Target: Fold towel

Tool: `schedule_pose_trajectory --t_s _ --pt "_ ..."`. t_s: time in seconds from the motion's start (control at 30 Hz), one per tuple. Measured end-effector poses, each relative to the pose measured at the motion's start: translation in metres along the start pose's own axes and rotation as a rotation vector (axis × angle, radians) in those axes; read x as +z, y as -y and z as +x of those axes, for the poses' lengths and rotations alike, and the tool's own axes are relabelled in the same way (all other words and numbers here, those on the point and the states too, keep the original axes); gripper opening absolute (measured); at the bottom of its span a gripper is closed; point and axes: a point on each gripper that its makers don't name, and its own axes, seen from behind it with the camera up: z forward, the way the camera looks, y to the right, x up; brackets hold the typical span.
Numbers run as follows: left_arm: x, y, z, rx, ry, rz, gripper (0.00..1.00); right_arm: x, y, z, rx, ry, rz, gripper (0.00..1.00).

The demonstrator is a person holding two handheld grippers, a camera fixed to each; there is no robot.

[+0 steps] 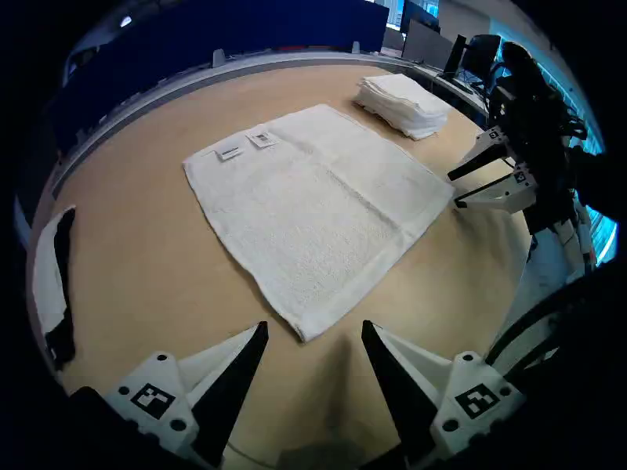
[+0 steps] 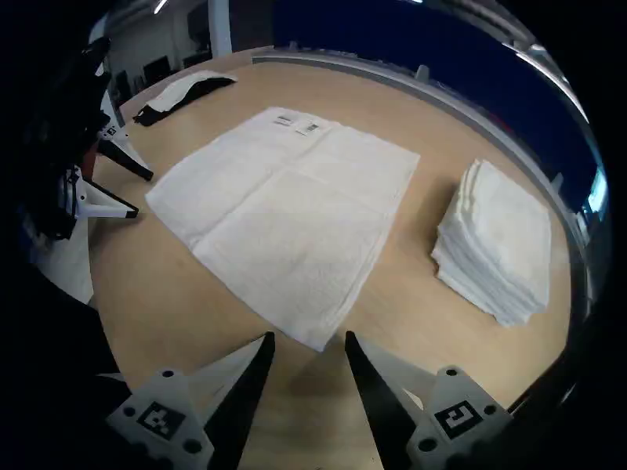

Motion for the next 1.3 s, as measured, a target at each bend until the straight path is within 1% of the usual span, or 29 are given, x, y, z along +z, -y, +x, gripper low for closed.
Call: schedule_pose_trajectory --t_s 0.03,0.1,0.27,0.37,0.43,0.5,0.57,0.77,0.83,0.9,1.1,1.3 --pt "0.001 0.000 -0.001 0.000 0.004 0.002 0.84 0.001 0.000 0.000 0.002 0.000 -0.001 0.62" --pt "0.002 0.001 -0.002 0.000 0.012 0.006 0.79 0.001 -0.001 0.000 0.005 0.000 -0.004 0.59" --pt "0.004 0.005 -0.009 0.011 0.039 0.015 0.71 0.003 -0.002 0.001 0.010 0.000 -0.005 0.58" --pt "0.005 0.006 -0.010 0.017 0.041 0.018 0.67 0.004 -0.001 0.000 0.010 0.002 -0.006 0.58" --pt "0.005 0.007 -0.010 0.021 0.043 0.023 0.64 0.004 -0.001 -0.001 0.011 0.002 -0.007 0.56" --pt "0.004 0.008 -0.010 0.025 0.045 0.028 0.61 0.005 -0.001 -0.002 0.013 0.003 -0.009 0.44" --pt "0.004 0.009 -0.010 0.029 0.048 0.032 0.58 0.005 0.000 -0.001 0.018 0.001 -0.009 0.43" --pt "0.005 0.011 -0.010 0.037 0.052 0.040 0.53 0.007 0.001 -0.003 0.026 -0.002 -0.005 0.42" --pt "0.006 0.011 -0.010 0.040 0.053 0.043 0.52 0.007 0.001 -0.003 0.027 -0.002 -0.005 0.37" --pt "0.007 0.012 -0.011 0.044 0.055 0.047 0.48 0.007 0.001 -0.002 0.028 -0.003 -0.006 0.29" --pt "0.008 0.014 -0.011 0.051 0.057 0.058 0.35 0.006 0.001 -0.002 0.035 -0.007 -0.004 0.25" --pt "0.010 0.019 -0.011 0.048 0.060 0.070 0.17 0.007 0.004 -0.003 0.042 -0.008 -0.002 0.20"
